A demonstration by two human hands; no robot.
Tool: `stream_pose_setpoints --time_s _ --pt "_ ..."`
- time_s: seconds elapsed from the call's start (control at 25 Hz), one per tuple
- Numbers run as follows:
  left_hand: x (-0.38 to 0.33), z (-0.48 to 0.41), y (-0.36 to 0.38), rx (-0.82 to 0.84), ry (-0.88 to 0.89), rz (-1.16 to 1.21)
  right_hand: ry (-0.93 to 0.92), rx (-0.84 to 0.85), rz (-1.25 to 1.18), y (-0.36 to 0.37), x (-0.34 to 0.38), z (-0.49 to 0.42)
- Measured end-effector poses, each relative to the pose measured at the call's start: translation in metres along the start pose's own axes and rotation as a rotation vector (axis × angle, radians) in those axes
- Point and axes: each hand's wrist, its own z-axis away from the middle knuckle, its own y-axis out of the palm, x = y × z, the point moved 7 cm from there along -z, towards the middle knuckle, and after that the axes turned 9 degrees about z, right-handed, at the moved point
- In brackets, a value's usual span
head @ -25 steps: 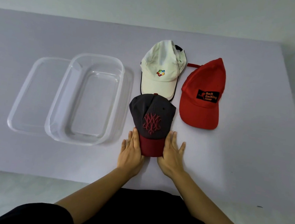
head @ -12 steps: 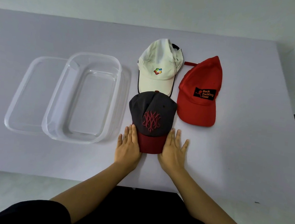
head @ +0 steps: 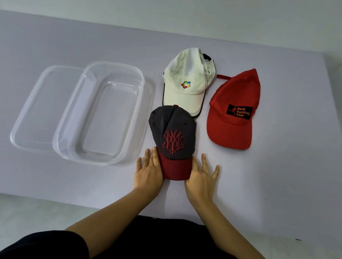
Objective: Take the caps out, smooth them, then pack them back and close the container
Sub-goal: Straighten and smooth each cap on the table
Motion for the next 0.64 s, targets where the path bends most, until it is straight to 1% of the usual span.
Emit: stream_pose_setpoints --time_s 0.16,0.28,0.44,0.56,0.64 --pt "-0.002 0.002 -0.001 -0.013 0.005 0.025 0.002 0.047 0.075 -0.004 -0.004 -0.002" --pt "-0.003 0.004 -0.001 0.009 0.007 0.104 -0.019 0.100 0.049 0.009 -0.006 0.000" --pt "-0.013 0.012 0.001 0.094 0.113 0.231 -0.049 0.177 -0.010 0.024 -0.005 0.001" --pt "-0.011 0.015 0.007 0.137 0.146 0.178 -0.076 0.209 0.024 0.028 -0.006 0.003" --pt "-0.007 0.011 0.007 0.117 0.128 0.128 -0.063 0.215 0.064 0.026 -0.010 0.001"
